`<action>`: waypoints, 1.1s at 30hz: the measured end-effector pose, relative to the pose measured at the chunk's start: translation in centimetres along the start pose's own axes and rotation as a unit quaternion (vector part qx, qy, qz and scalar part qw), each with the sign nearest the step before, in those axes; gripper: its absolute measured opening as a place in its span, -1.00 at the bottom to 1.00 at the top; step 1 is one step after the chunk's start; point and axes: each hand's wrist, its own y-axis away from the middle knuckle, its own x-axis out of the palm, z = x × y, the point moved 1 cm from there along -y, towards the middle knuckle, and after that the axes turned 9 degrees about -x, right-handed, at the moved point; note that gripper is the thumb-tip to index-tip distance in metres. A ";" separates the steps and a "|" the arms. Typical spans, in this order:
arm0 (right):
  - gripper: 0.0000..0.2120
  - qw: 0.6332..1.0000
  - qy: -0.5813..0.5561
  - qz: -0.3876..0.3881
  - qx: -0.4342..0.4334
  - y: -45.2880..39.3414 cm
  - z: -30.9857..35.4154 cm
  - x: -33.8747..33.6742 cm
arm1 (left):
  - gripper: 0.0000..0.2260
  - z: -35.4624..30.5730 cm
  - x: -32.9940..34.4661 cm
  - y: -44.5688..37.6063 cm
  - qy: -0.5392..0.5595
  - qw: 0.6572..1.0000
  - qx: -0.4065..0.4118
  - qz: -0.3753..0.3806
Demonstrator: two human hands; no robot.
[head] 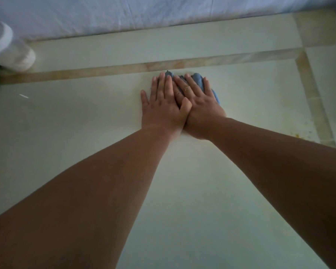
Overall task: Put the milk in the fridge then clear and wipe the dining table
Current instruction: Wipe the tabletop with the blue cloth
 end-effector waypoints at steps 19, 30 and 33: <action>-0.23 0.998 -0.041 0.015 0.038 7.9 4.2 0.4 | -0.32 -0.1 0.6 8.3 -0.021 0.999 0.003 0.035; -0.23 0.998 -0.035 0.046 -0.019 22.4 8.3 2.4 | -0.33 -2.2 3.2 24.8 -0.018 0.996 -0.052 0.067; -0.23 0.998 -0.035 0.048 -0.036 26.9 9.2 3.3 | -0.33 -3.0 4.4 29.6 -0.026 0.995 -0.067 0.075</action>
